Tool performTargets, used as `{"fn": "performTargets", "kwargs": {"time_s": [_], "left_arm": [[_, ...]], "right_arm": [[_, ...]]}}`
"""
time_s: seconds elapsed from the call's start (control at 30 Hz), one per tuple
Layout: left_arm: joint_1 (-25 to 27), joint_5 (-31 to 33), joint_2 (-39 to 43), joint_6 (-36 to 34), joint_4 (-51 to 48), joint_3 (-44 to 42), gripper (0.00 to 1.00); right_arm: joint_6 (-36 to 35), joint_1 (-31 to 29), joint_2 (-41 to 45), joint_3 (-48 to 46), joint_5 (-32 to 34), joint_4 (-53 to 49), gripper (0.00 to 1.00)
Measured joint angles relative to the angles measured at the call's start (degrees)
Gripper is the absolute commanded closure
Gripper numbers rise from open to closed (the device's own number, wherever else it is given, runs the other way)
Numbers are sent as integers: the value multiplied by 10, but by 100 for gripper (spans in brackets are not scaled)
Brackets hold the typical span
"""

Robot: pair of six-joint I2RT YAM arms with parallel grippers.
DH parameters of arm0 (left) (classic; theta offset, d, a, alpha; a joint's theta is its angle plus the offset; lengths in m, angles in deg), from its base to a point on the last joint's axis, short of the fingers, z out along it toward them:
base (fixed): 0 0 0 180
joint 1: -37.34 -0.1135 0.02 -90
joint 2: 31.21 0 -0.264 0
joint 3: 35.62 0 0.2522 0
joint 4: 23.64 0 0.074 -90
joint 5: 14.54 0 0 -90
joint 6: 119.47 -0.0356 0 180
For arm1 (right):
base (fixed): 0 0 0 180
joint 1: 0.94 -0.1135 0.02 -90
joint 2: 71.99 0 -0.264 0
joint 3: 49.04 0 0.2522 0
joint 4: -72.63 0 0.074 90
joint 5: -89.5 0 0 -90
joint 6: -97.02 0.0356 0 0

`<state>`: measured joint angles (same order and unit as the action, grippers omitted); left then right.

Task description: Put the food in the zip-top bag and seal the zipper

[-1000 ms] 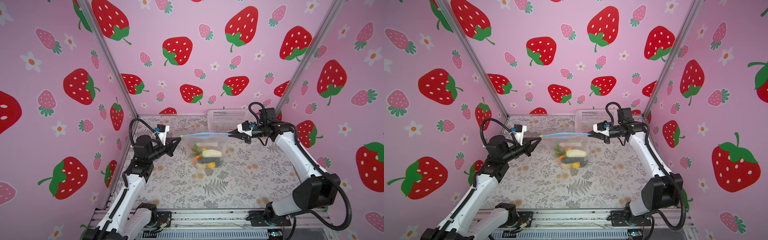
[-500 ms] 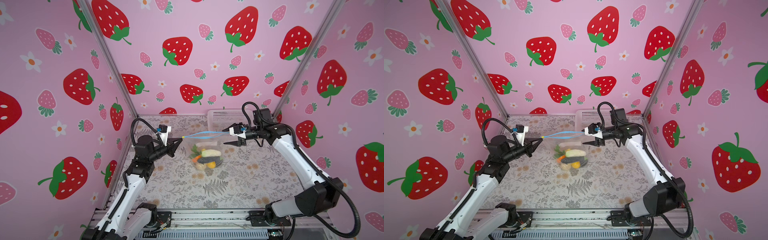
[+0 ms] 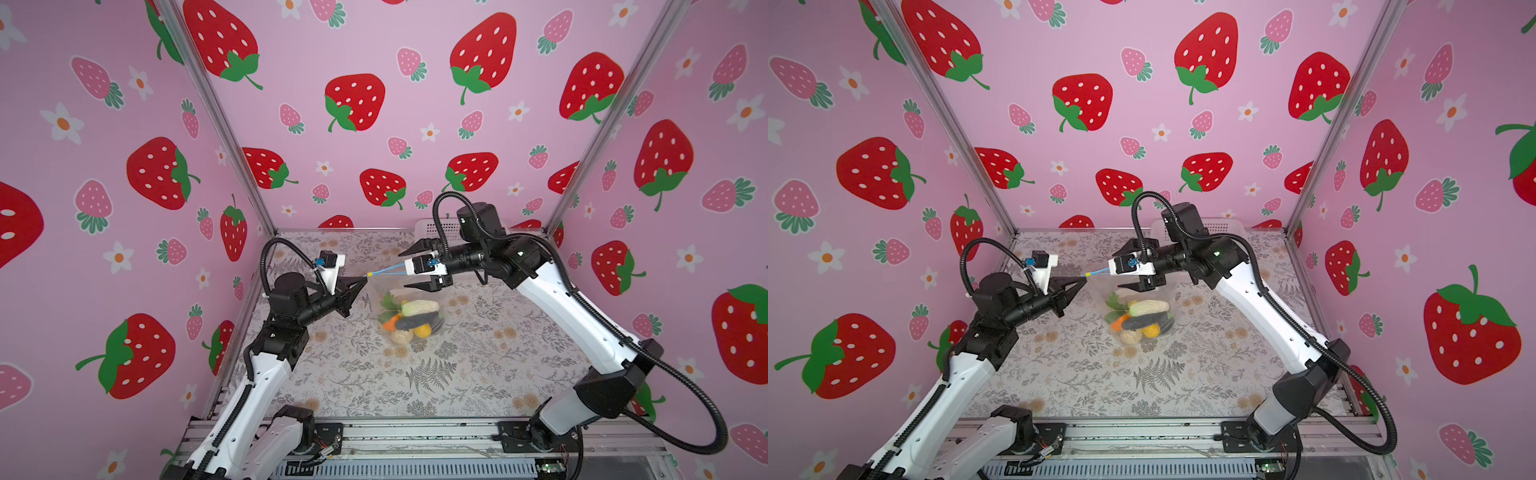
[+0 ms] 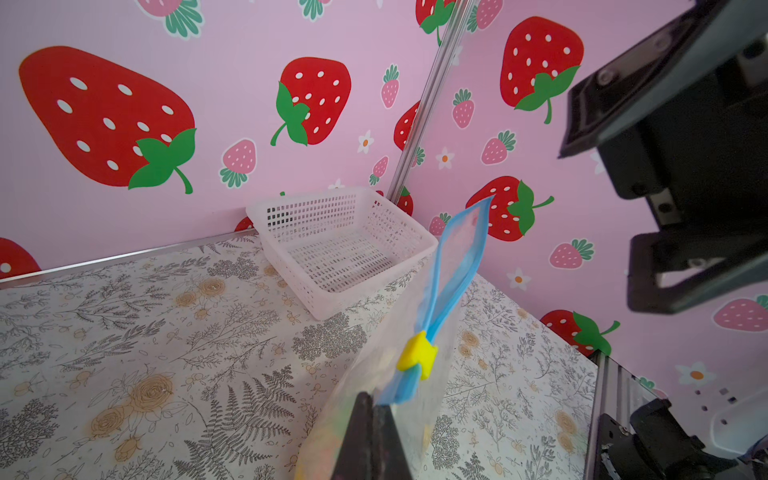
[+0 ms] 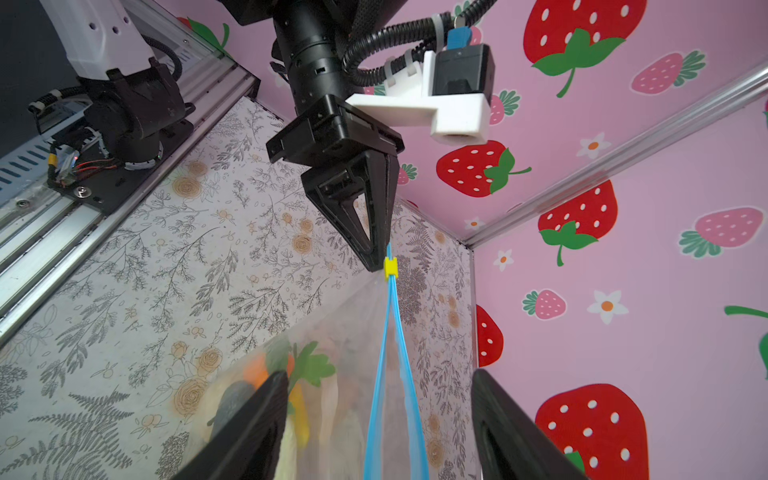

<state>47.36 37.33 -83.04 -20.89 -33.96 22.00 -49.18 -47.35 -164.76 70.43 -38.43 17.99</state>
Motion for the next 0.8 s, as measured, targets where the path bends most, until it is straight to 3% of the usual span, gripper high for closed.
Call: {"fn": "performTargets", "kwargs": {"time_s": [0.2,0.33,0.5,0.8], "left_arm": [[0,0,14,-7,1,0,100],[0,0,17,-9,2,0,100],[0,0,18,-11,2,0,100],[2,0,18,-12,2,0,100]], "right_arm": [[-7,-41,-70,81,36,-38,24],[-7,-51,-122,153,45,-70,40],[-6,-58,-184,242,56,-117,52],[-1,-65,-196,253,90,-158,66]]}}
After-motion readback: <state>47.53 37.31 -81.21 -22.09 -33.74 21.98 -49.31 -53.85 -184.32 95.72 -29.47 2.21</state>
